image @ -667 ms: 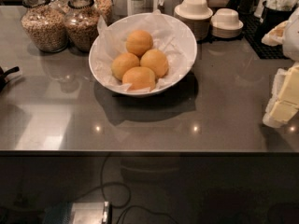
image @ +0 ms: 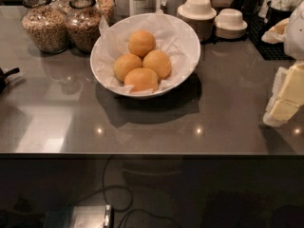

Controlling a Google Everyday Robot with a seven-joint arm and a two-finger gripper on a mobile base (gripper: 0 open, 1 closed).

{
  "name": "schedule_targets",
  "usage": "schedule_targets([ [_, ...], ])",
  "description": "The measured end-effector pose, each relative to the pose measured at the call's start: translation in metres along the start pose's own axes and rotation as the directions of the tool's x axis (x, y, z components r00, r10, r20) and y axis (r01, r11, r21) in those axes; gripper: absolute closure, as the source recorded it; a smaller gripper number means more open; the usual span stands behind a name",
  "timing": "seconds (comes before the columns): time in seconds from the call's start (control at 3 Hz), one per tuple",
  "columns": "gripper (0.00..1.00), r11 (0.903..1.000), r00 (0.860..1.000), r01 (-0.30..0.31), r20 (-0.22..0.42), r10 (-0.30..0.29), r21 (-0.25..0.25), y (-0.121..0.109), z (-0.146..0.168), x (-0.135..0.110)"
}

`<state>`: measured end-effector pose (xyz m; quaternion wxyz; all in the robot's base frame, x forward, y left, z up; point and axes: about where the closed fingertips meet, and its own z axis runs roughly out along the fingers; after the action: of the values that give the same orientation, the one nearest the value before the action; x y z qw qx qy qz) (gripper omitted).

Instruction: Pick orange from white bowl

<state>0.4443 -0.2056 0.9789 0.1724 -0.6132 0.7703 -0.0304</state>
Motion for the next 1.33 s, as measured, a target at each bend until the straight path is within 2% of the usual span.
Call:
schedule_targets([
  [0.33,0.00,0.9968,0.994,0.080,0.069,-0.080,0.002,-0.007,0.004,-0.035],
  [0.67,0.00,0.9860,0.973,0.167,0.163,-0.164,-0.004,-0.014,0.006,-0.077],
  [1.0,0.00,0.9819,0.949,0.189,0.255,-0.182,-0.002,-0.020,0.003,-0.112],
  [1.33,0.00,0.9866,0.947,0.159,0.278,-0.163,0.035,-0.022,-0.001,-0.144],
])
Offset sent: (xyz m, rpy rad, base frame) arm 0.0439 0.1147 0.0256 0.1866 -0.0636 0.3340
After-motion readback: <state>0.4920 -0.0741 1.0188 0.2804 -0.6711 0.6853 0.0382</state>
